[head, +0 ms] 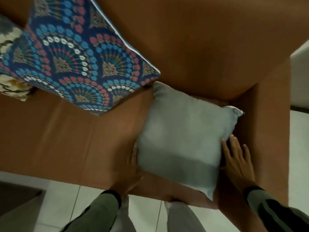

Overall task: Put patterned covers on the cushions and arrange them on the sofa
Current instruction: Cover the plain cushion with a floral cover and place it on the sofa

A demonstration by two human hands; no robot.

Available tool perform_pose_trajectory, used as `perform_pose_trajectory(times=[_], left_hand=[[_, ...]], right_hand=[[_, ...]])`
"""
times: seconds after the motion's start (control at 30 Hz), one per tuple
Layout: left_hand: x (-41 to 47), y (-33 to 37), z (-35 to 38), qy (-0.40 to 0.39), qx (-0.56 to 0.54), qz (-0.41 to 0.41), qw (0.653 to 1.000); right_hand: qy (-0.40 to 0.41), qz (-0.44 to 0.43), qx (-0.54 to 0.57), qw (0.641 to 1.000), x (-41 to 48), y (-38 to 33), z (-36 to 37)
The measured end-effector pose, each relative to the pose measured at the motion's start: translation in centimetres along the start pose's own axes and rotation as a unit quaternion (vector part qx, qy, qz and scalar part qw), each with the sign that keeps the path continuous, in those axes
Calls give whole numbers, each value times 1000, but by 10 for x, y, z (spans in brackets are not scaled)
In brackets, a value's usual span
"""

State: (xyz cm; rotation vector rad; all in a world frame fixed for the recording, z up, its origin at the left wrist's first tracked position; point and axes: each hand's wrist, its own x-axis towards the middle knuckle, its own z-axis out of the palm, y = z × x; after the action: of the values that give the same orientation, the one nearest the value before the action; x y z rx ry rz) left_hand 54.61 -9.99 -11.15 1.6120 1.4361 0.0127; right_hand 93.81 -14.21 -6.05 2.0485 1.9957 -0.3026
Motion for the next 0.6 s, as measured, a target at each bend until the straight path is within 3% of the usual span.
perform_pose_trajectory(times=[0.17, 0.23, 0.3, 0.4, 0.5, 0.6], left_hand=[[2, 26, -14, 35, -110, -128, 985], [1, 29, -41, 8, -109, -125, 986], [-6, 38, -74, -26, -30, -93, 995], [-16, 54, -115, -28, 1, -103, 994], [-20, 69, -150, 58, 36, -82, 994], [-15, 95, -171, 145, 0, -49, 988]], right_hand=[[89, -247, 63, 963, 50, -25, -42], [127, -283, 128, 942, 64, -33, -73], [148, -243, 224, 932, 78, -41, -108], [141, -170, 362, 906, 99, -43, -163], [153, -122, 452, 870, 120, -40, -213], [229, -72, 457, 857, 141, -39, -245]])
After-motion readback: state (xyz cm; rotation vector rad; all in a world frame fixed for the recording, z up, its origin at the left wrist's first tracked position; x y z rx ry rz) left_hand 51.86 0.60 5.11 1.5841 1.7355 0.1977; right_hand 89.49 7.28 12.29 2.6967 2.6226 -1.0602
